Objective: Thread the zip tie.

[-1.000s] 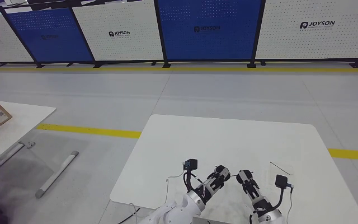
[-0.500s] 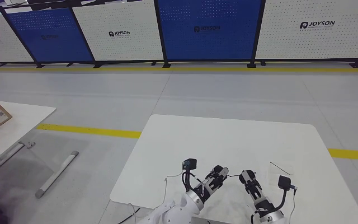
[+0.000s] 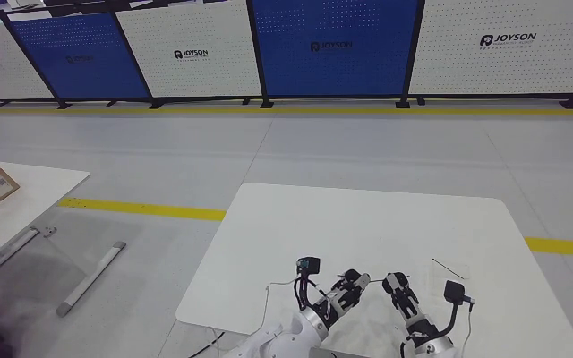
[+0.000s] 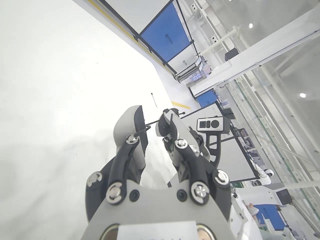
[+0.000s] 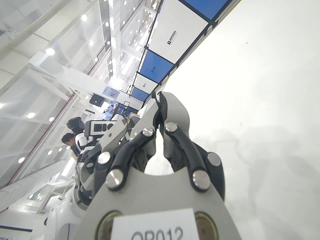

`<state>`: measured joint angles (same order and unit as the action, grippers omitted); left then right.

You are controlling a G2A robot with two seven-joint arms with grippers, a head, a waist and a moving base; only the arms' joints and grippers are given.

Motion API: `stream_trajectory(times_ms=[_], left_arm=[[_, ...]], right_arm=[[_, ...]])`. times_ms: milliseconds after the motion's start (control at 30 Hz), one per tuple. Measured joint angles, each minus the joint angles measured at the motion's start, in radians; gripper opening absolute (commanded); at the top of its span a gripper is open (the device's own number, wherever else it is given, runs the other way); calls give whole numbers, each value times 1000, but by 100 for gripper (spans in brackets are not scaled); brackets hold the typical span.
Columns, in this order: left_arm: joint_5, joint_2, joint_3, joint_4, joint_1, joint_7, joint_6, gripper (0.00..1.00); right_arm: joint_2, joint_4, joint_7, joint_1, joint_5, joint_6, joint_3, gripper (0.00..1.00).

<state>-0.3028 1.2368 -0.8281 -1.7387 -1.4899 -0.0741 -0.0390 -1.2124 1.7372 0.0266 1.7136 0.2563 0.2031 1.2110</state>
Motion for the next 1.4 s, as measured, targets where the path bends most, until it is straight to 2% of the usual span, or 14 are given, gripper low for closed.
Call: stream_trajectory(times_ms=[300, 400, 467, 1167, 1367, 1400], left_arm=[[-16, 4, 6, 13, 5, 21, -18, 17], [-11, 6, 5, 15, 5, 19, -23, 12], [-8, 6, 3, 16, 5, 16, -24, 0], [-19, 11, -5, 18, -3, 21, 1, 0], [-17, 12, -10, 23, -7, 17, -2, 0], [-14, 13, -11, 25, -7, 15, -8, 0]], right_arm=[[-3, 0, 2, 1, 3, 7, 3, 0], [-3, 1, 5, 2, 7, 9, 3, 0], [-4, 2, 5, 3, 10, 10, 3, 0], [-9, -1, 39, -1, 16, 5, 0, 0], [-10, -11, 60, -8, -9, 28, -1, 0], [-11, -14, 60, -8, -14, 34, -1, 35]])
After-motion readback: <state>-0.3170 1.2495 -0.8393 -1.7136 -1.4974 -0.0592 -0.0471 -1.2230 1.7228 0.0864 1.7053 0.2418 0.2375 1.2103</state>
